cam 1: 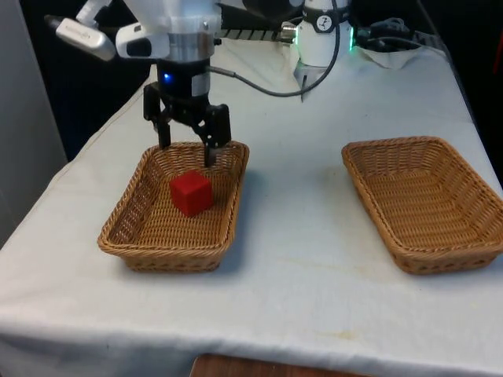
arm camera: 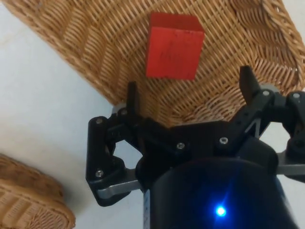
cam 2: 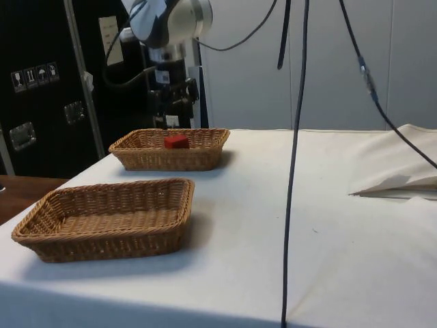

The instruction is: Pick up the red cube and place it into the right basket.

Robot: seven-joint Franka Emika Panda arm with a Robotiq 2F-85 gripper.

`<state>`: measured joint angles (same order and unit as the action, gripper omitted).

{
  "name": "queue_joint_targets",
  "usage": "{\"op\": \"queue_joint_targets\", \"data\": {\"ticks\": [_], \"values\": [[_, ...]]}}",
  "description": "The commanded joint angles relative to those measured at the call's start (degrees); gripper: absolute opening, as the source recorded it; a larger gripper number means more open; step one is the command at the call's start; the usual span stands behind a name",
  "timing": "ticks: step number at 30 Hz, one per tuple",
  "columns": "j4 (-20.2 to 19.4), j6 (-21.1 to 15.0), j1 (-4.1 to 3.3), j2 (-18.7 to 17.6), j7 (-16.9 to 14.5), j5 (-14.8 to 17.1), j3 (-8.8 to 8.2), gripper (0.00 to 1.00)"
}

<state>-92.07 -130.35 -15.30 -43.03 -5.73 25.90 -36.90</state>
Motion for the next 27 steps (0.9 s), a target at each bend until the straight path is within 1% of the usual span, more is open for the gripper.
{"op": "queue_joint_targets", "data": {"ticks": [1,2,3,4,8,9,10,11,12,17,18,19,20,23,24,25,27], "values": [[-0.80,0.11,-0.63,1.03,0.06,-0.69,-0.29,1.00],[-1.03,0.17,-0.74,1.43,0.06,-0.92,-0.23,1.00],[-0.52,0.11,-0.23,0.86,0.00,-0.57,0.00,1.00],[-1.38,0.34,-0.97,2.06,0.00,-1.15,-0.17,1.00],[-1.55,1.03,-1.66,2.75,0.34,-1.66,-0.17,1.00],[-1.55,1.20,-1.89,2.92,0.46,-1.78,-0.23,1.00],[-1.55,1.49,-2.29,3.21,0.57,-1.95,-0.29,1.00],[-1.20,1.20,-1.78,2.81,0.17,-1.49,0.06,1.00],[-1.55,1.66,-2.46,3.32,0.69,-2.06,-0.29,1.00],[-1.55,2.75,-3.38,4.30,1.20,-2.81,-0.34,1.00],[-1.60,3.09,-3.72,4.76,1.49,-3.27,-0.29,1.00],[-1.20,2.98,-3.21,4.35,1.15,-2.86,0.06,1.00],[-1.66,3.38,-3.90,5.10,1.60,-3.44,-0.34,1.00],[-1.95,3.95,-4.30,6.07,1.95,-4.07,-0.34,1.00],[-2.12,4.41,-4.64,6.88,2.12,-4.53,-0.40,1.00],[-2.23,4.58,-4.81,7.22,2.12,-4.64,-0.40,1.00],[-2.58,5.04,-5.04,8.08,2.29,-5.21,-0.46,1.00]]}}
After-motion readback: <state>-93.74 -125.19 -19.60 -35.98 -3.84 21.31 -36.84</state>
